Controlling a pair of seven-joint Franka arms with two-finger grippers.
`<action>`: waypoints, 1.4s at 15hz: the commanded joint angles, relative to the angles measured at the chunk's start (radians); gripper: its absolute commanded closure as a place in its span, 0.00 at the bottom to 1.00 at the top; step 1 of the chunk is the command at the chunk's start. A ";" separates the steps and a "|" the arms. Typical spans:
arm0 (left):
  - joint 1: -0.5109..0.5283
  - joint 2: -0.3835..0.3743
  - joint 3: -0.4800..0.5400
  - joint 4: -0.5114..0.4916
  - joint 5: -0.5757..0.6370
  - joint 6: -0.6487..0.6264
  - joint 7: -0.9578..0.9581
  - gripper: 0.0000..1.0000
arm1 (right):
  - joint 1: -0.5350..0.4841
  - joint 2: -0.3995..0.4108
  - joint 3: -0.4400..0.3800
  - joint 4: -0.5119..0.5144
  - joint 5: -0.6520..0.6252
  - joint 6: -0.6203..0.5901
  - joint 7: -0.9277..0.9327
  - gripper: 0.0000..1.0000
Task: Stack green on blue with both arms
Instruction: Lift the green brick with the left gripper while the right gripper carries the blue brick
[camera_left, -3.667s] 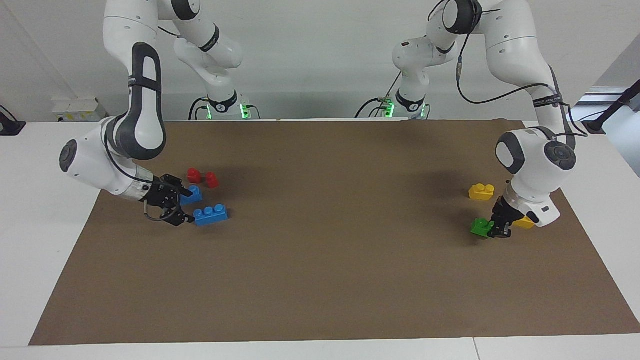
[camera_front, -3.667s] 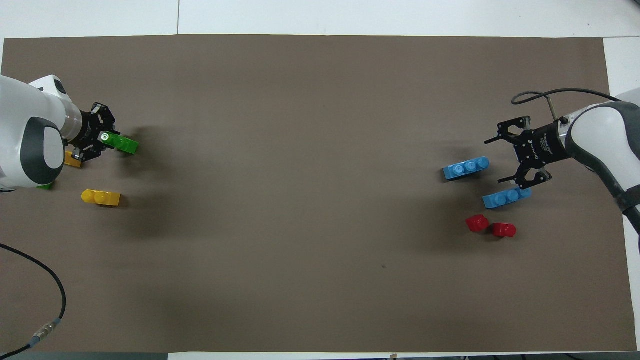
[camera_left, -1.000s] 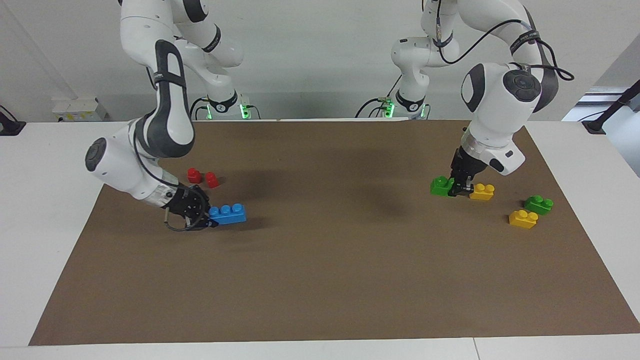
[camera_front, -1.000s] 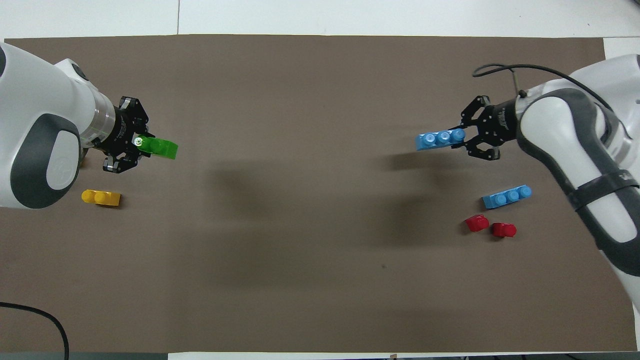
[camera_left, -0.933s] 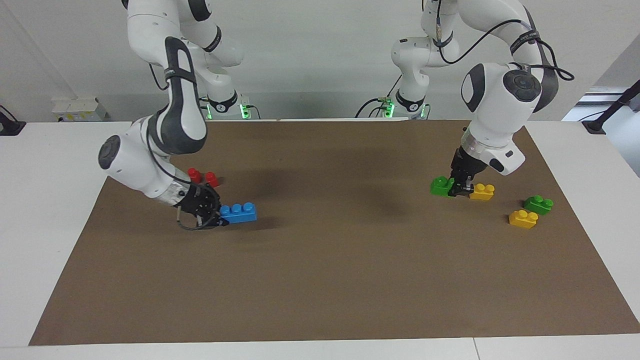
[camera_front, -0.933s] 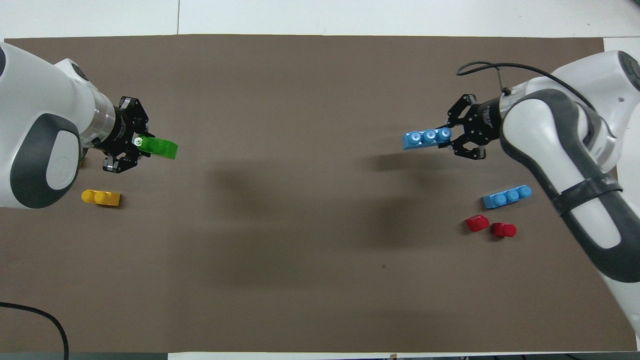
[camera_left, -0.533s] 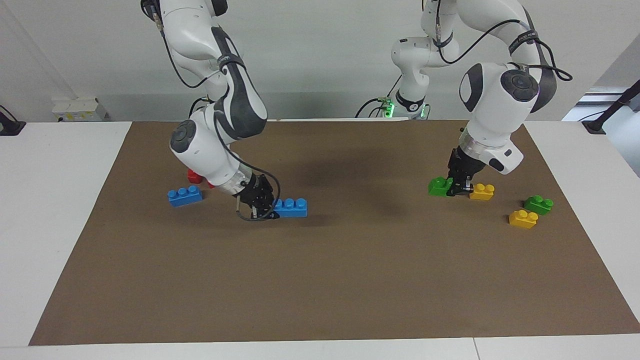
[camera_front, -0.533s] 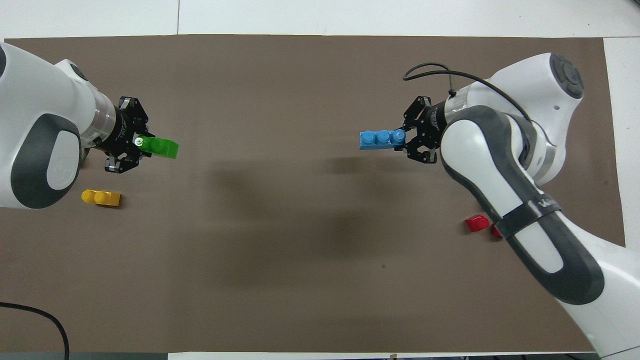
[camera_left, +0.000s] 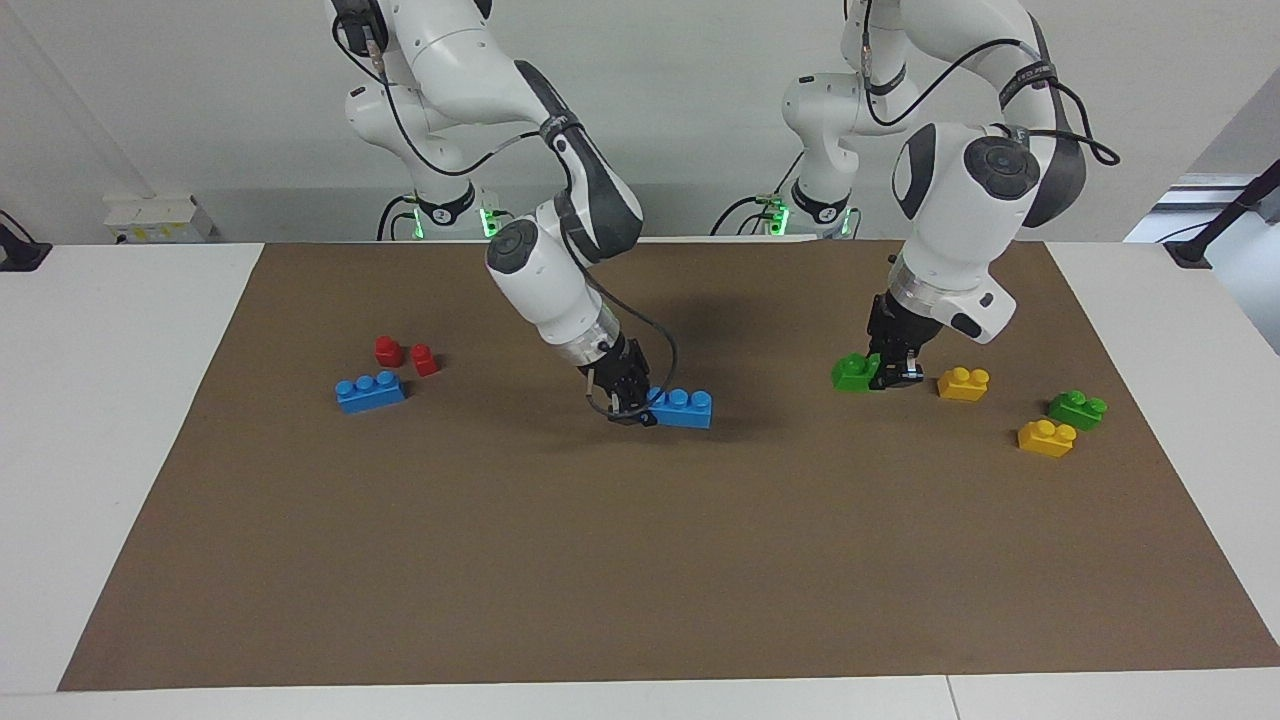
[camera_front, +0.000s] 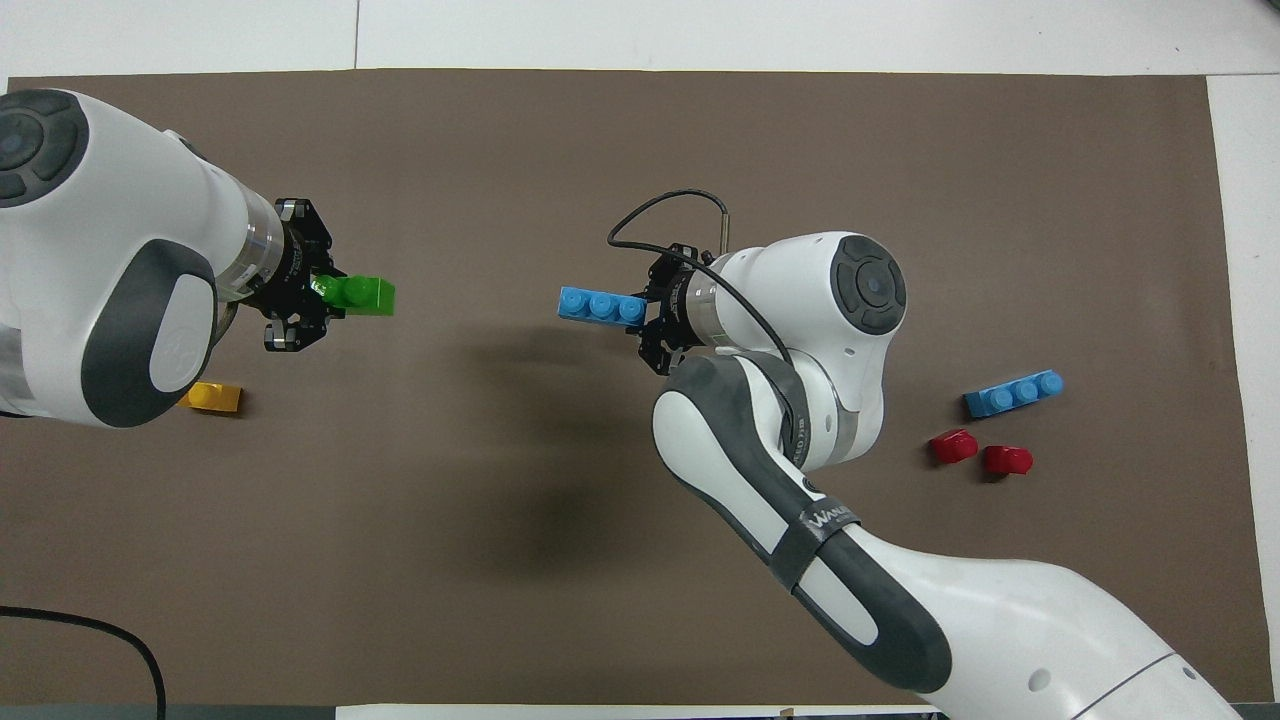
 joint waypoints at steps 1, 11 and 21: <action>-0.049 -0.029 0.013 -0.023 -0.014 0.000 -0.067 1.00 | 0.032 0.016 -0.007 -0.002 0.022 0.039 0.045 1.00; -0.218 -0.081 0.018 -0.171 -0.009 0.173 -0.209 1.00 | 0.049 0.050 -0.006 -0.085 0.022 0.102 -0.149 1.00; -0.336 -0.001 0.016 -0.245 0.049 0.388 -0.406 1.00 | 0.049 0.055 -0.006 -0.128 0.088 0.156 -0.211 1.00</action>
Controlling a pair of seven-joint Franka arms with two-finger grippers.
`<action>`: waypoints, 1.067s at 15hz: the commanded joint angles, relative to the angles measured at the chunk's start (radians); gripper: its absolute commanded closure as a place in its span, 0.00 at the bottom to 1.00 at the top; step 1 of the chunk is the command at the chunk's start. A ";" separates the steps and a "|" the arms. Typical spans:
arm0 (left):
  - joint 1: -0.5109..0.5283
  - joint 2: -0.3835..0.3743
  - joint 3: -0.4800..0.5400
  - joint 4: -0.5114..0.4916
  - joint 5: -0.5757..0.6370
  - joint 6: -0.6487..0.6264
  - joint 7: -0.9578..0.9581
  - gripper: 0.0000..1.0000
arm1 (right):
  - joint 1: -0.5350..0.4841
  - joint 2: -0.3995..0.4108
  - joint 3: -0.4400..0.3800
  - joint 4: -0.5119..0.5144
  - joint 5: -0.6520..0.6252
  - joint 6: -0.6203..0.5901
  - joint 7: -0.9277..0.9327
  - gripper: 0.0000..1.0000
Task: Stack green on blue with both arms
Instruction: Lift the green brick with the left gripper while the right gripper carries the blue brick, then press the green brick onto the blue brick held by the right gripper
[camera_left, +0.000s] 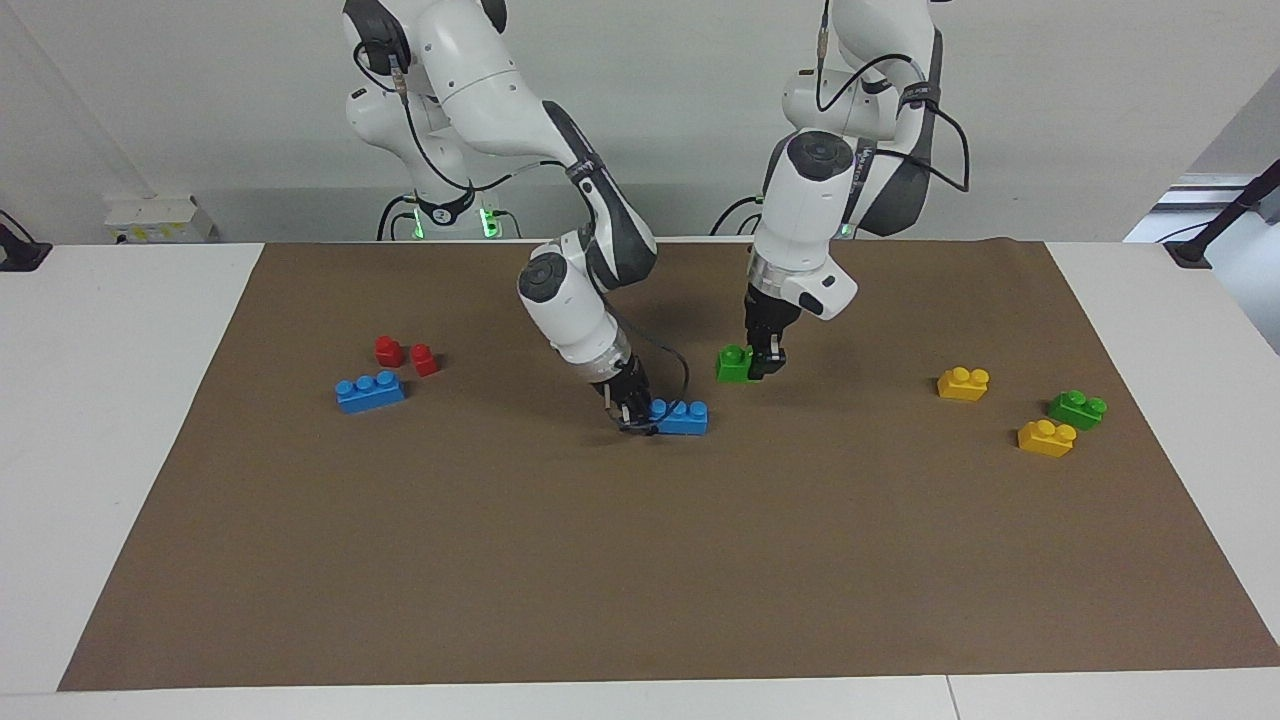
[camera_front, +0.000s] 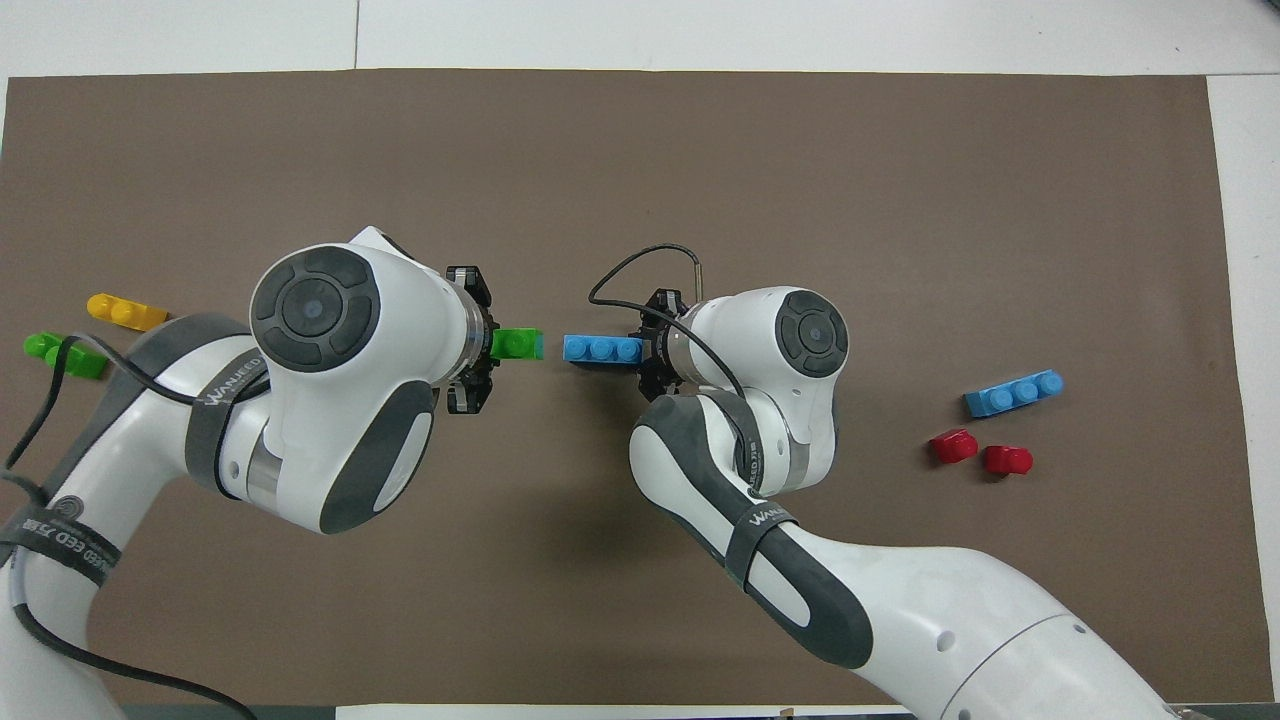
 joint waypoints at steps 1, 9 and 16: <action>-0.030 0.031 0.016 -0.010 0.023 0.057 -0.042 1.00 | 0.001 -0.015 0.002 -0.031 0.027 0.021 -0.035 1.00; -0.051 0.167 0.018 0.075 0.110 0.121 -0.123 1.00 | -0.001 -0.017 0.002 -0.031 0.028 0.020 -0.035 1.00; -0.062 0.174 0.016 0.075 0.112 0.118 -0.125 1.00 | -0.002 -0.015 0.002 -0.029 0.045 0.020 -0.035 1.00</action>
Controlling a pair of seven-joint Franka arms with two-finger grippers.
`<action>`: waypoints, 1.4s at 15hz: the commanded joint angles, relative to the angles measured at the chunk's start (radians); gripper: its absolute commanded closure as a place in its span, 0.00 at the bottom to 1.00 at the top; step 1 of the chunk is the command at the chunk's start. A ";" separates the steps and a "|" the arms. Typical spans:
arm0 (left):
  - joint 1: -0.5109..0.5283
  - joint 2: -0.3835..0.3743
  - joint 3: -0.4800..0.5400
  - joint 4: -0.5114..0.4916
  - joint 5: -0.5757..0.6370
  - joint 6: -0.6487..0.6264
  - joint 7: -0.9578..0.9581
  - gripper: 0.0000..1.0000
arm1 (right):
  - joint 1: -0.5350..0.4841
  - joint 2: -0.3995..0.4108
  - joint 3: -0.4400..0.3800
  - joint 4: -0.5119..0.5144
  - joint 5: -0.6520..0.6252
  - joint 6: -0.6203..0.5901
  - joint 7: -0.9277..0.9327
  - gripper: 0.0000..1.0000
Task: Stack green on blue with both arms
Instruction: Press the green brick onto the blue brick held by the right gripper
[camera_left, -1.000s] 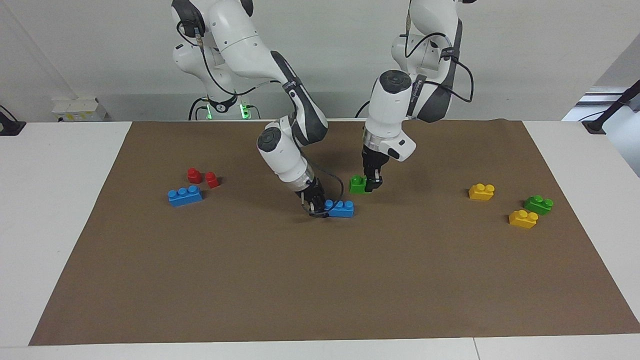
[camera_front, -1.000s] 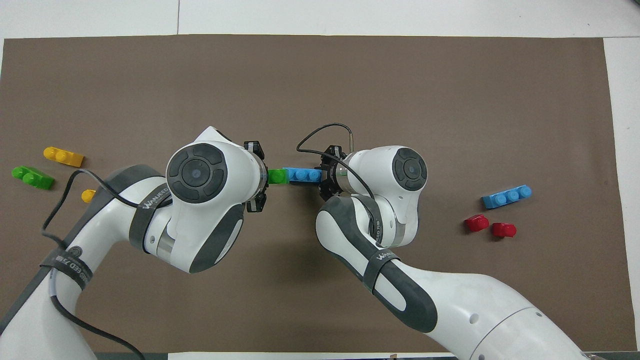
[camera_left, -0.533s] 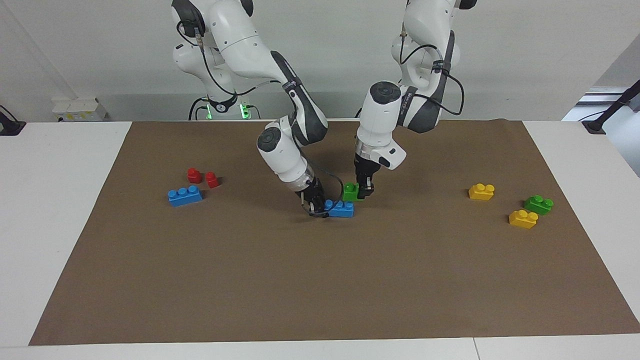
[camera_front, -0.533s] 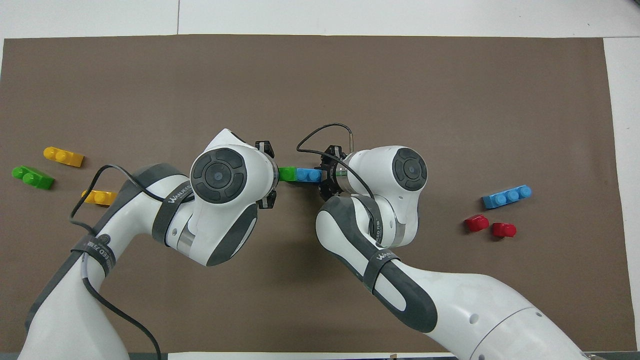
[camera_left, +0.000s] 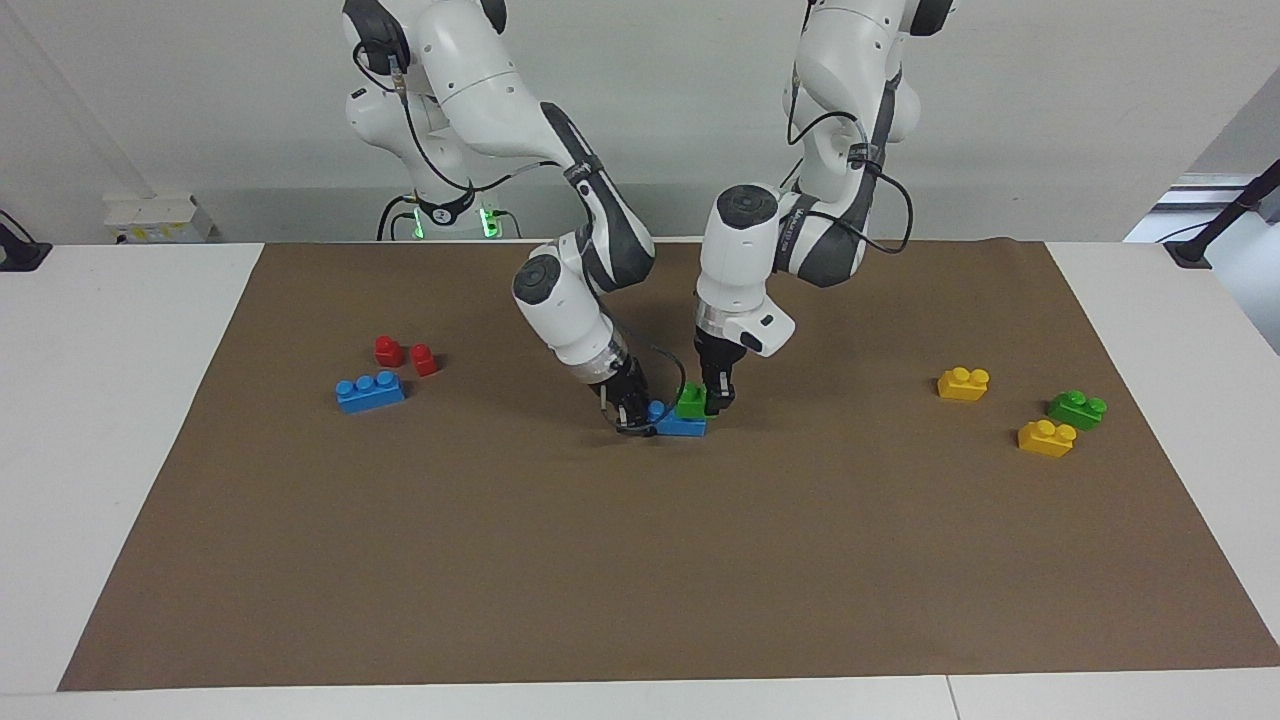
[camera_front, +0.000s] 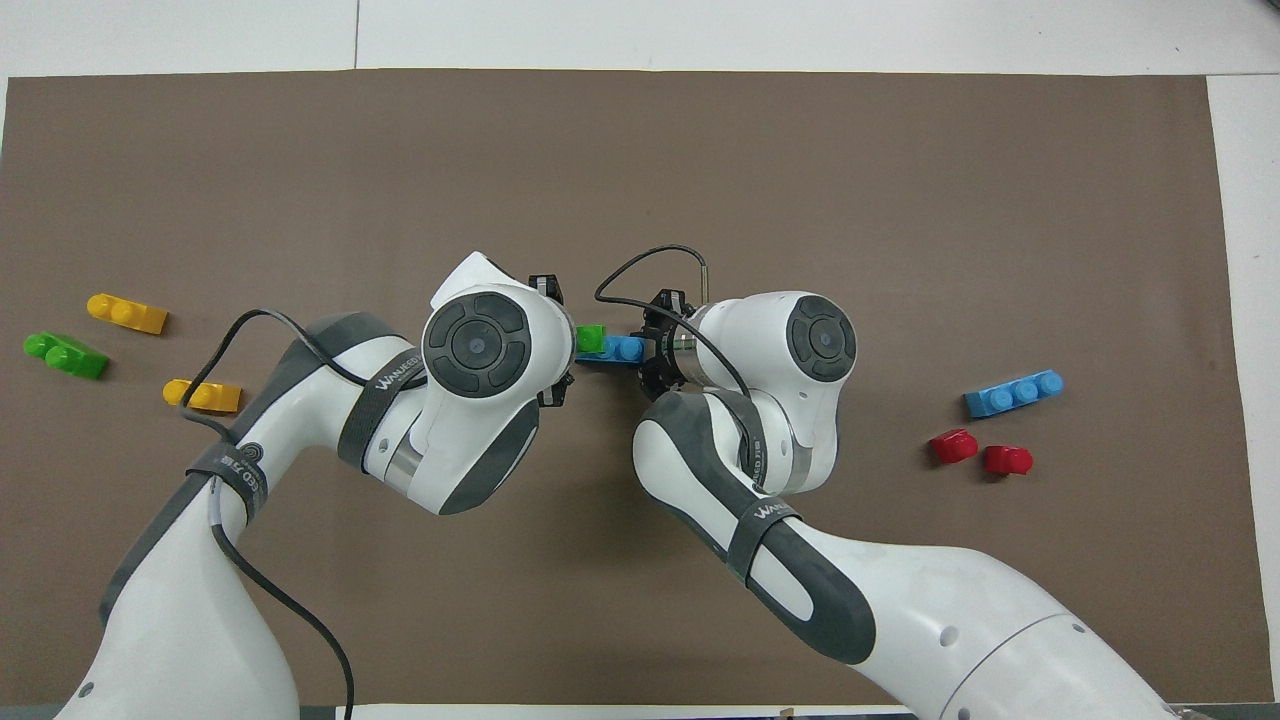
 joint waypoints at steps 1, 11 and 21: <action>-0.037 0.035 0.016 0.024 0.029 -0.010 -0.026 1.00 | -0.003 -0.015 0.004 -0.026 0.043 0.014 -0.036 1.00; -0.056 0.052 0.017 0.027 0.053 -0.032 -0.028 1.00 | -0.007 -0.015 0.004 -0.025 0.052 0.014 -0.034 1.00; -0.050 0.048 0.014 0.037 0.098 -0.045 -0.008 0.00 | -0.010 -0.014 0.004 -0.017 0.081 0.014 -0.033 0.13</action>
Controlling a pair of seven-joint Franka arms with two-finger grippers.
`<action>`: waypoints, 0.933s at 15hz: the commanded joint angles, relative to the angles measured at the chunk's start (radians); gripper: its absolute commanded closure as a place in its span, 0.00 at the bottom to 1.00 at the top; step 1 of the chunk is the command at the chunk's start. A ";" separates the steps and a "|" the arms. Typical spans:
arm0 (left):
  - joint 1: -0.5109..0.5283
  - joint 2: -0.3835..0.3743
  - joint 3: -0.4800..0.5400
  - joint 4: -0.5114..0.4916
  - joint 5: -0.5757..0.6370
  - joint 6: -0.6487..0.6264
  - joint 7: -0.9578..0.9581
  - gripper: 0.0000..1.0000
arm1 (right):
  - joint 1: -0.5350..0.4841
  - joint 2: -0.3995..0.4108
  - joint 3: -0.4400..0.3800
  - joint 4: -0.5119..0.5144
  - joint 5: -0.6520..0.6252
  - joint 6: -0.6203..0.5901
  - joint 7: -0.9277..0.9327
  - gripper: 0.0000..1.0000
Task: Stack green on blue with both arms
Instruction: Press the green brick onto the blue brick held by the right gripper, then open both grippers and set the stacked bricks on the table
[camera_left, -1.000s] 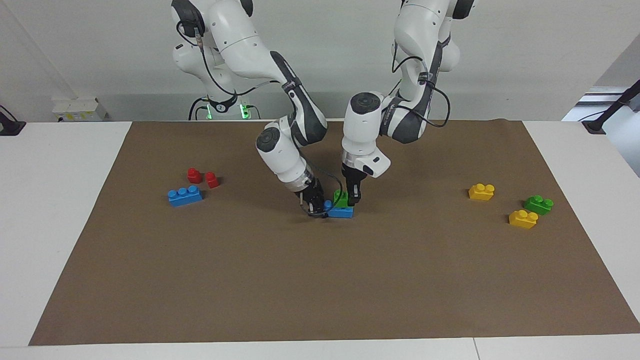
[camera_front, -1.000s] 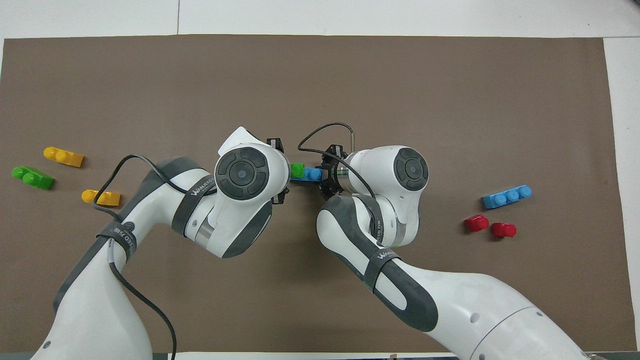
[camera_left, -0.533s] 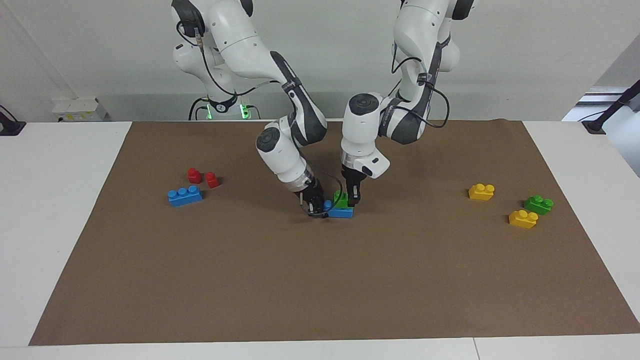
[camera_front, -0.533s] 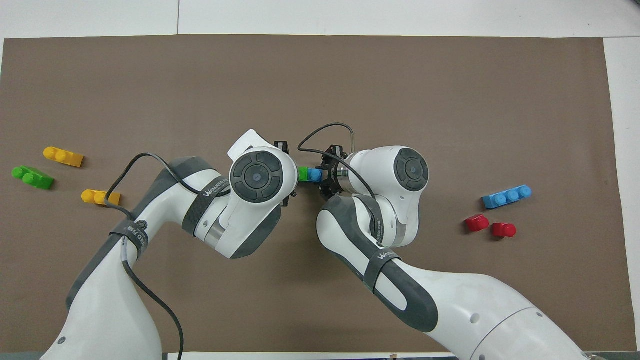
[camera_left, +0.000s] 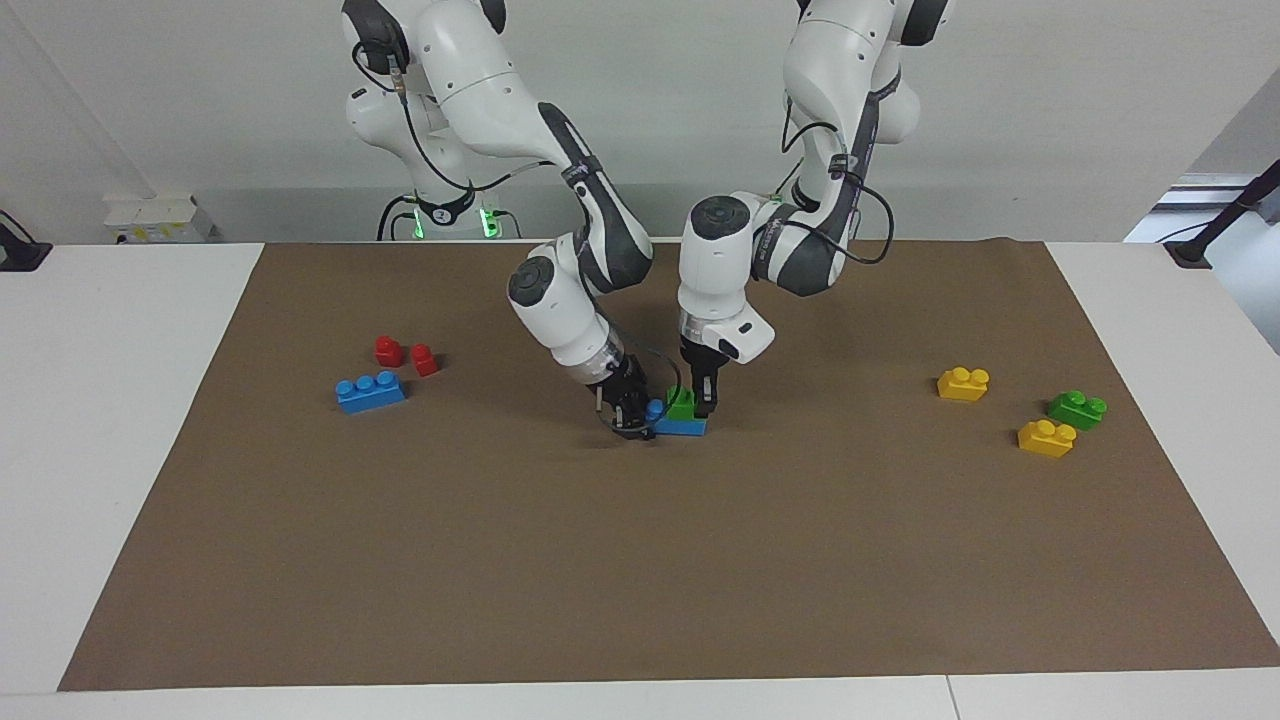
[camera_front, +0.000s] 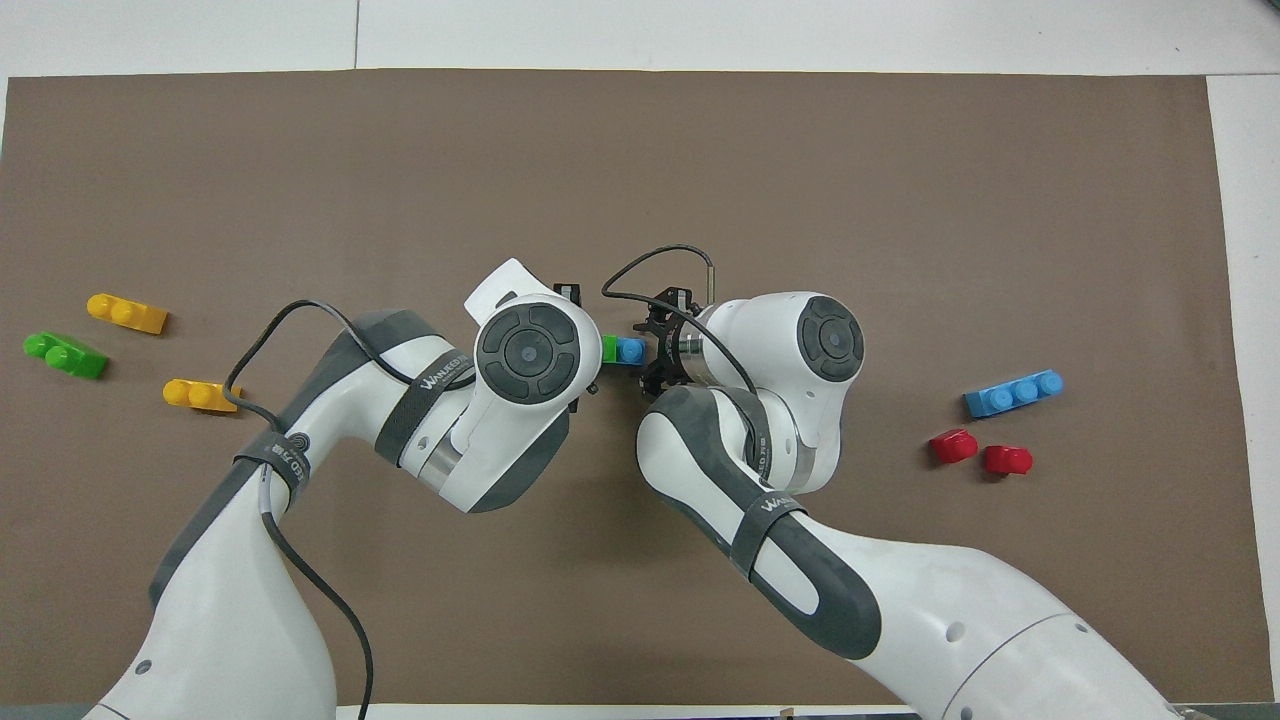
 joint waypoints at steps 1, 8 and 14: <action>-0.007 -0.006 0.011 0.012 0.027 -0.033 0.021 0.00 | -0.009 -0.011 0.005 -0.010 0.030 0.011 -0.018 0.12; 0.049 -0.087 0.010 0.004 0.024 -0.092 0.072 0.00 | -0.110 -0.015 0.004 0.021 0.027 -0.111 -0.095 0.08; 0.079 -0.110 0.019 0.006 0.024 -0.112 0.087 0.00 | -0.289 -0.078 -0.005 0.051 -0.056 -0.369 -0.268 0.00</action>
